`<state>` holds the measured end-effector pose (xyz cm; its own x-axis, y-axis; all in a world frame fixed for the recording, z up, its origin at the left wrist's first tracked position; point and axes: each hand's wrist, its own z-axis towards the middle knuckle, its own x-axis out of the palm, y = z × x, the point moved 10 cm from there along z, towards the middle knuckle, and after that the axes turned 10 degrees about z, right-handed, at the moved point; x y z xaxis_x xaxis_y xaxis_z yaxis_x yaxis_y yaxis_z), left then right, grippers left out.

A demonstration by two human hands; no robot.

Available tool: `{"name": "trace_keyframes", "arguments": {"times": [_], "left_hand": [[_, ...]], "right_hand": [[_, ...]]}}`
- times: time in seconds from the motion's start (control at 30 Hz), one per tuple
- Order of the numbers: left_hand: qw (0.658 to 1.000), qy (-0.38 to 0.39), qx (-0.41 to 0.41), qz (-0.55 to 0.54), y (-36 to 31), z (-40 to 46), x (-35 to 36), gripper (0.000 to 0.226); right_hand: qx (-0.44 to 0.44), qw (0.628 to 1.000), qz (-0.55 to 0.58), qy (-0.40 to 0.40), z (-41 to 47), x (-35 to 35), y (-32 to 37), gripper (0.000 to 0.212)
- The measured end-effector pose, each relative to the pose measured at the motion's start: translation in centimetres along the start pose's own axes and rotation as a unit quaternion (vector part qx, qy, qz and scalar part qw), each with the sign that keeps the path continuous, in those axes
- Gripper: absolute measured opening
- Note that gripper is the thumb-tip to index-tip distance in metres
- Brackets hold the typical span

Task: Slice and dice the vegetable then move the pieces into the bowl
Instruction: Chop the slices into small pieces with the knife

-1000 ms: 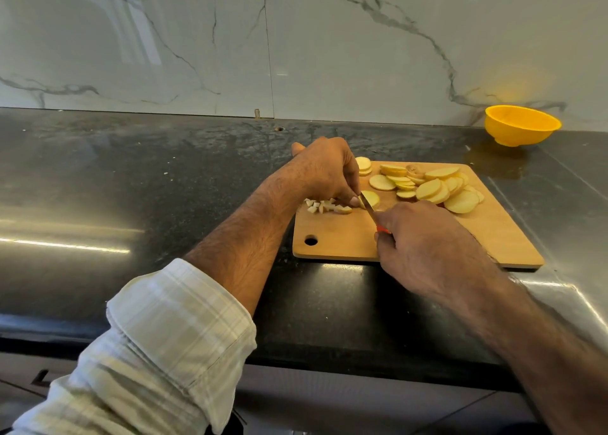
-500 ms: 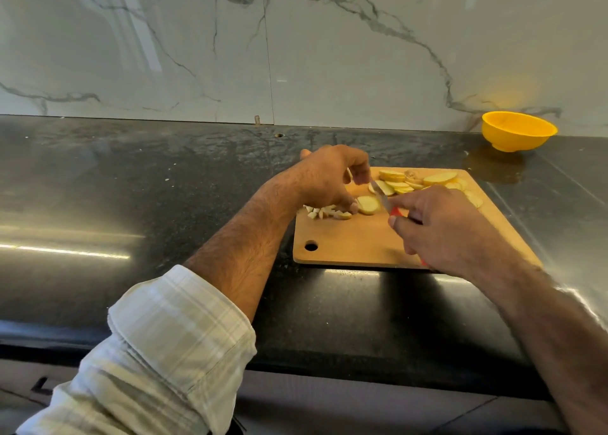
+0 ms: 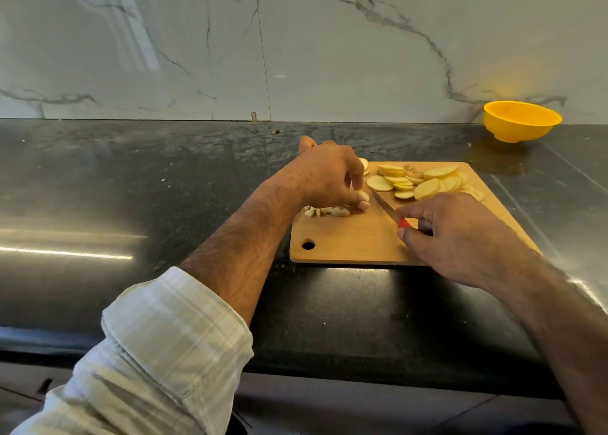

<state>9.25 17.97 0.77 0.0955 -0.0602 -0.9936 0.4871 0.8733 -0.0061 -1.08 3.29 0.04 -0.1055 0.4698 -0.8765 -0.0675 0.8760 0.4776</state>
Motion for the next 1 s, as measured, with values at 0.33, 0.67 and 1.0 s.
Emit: {"name": "trace_keyframes", "arguments": {"times": [0.33,0.67,1.0], "left_hand": [[0.998,0.016,-0.022,-0.05,0.3,0.4,0.4,0.026],[0.991,0.044,-0.041,-0.123,0.6,0.0,0.7,0.027],[0.99,0.031,-0.054,-0.125,0.9,-0.3,0.4,0.025]], "right_hand": [[-0.033,0.999,-0.025,-0.026,0.3,1.1,1.6,0.035],[-0.05,0.992,-0.119,0.013,0.8,2.6,3.2,0.015],[-0.058,0.989,-0.133,0.002,2.4,2.3,4.3,0.015]]}}
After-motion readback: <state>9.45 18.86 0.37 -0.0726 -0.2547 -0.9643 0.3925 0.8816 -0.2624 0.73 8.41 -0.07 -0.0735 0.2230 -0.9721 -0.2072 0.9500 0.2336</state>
